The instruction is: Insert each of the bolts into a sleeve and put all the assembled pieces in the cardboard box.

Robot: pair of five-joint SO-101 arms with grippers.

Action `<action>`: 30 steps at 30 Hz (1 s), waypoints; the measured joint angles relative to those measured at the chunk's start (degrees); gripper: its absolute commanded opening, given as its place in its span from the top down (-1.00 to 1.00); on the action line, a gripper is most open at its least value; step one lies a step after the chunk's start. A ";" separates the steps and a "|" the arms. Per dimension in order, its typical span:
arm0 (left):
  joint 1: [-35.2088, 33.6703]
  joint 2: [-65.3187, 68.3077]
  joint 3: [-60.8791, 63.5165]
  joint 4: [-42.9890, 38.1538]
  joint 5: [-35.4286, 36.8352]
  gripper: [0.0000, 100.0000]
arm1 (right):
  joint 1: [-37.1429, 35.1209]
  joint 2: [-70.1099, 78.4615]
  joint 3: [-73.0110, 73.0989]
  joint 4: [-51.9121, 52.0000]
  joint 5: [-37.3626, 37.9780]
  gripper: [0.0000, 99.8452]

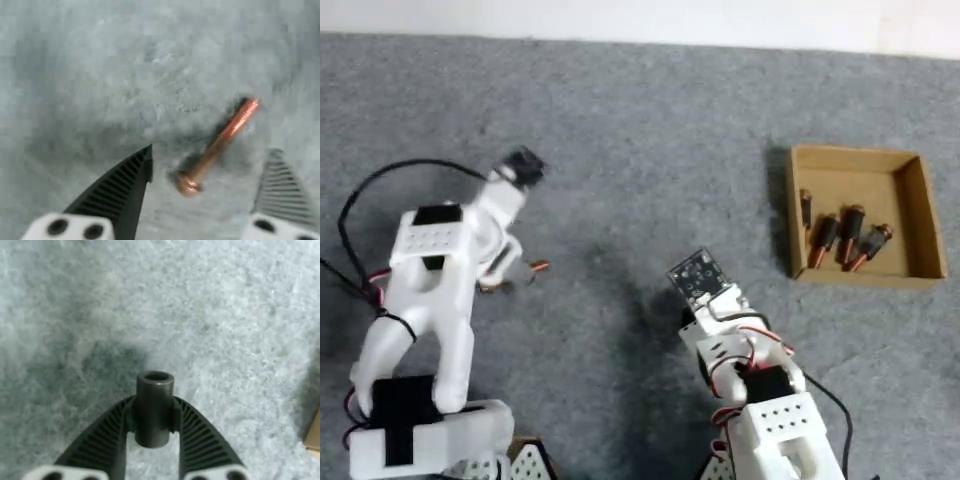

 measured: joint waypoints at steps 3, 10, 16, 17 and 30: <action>0.00 -1.76 -0.26 4.40 17.93 0.26 | 0.00 0.00 0.00 0.00 0.00 0.99; 2.02 -7.38 -0.26 15.38 47.38 0.26 | 0.00 0.00 0.00 0.00 0.00 0.99; 1.58 -5.89 -0.26 16.18 69.63 0.25 | 0.00 0.00 0.00 0.00 0.00 0.99; 1.58 -4.92 -0.26 16.18 70.68 0.25 | 0.00 0.00 0.00 0.00 0.00 0.99; -0.53 18.20 -5.27 7.03 79.56 0.26 | 0.00 -0.18 1.41 0.00 0.00 0.99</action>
